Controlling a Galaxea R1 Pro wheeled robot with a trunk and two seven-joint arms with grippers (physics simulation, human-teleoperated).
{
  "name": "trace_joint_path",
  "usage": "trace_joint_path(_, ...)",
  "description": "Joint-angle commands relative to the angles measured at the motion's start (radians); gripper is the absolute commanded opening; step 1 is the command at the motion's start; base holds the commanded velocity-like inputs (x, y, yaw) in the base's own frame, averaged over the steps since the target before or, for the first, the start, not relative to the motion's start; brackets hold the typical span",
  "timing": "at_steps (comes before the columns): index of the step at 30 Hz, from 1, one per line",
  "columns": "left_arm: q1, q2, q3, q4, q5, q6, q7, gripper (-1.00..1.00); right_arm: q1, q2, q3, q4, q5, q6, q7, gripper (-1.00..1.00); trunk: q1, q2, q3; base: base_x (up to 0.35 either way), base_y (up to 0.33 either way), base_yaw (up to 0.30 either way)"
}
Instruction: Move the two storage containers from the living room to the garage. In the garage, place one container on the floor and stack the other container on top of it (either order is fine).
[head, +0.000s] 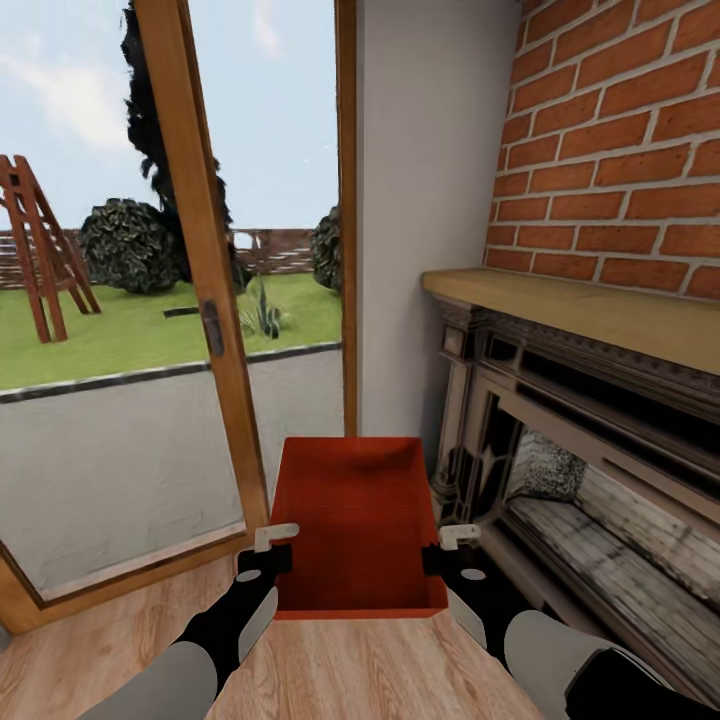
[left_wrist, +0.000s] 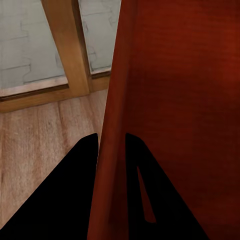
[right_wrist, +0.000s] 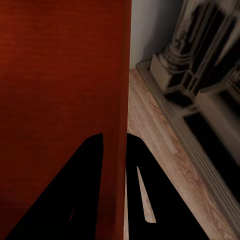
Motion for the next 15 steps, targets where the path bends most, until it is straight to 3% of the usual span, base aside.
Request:
trace_joint_path(1,-0.001,-0.001,0.001,-0.004,-0.014,-0.032,0.012,-1.0,-0.001,0.013,-0.008,0.005,-0.022,-0.007,-0.029,-1.0,0.001,-0.002,-0.002,0.0,0.0,0.0)
trace_joint_path(15,-0.001,-0.001,0.001,-0.004,-0.014,-0.032,0.012,-1.0,-0.001,0.013,-0.008,0.005,-0.022,-0.006,-0.03,-1.0,0.001,-0.002,-0.002,0.0,0.0,0.0)
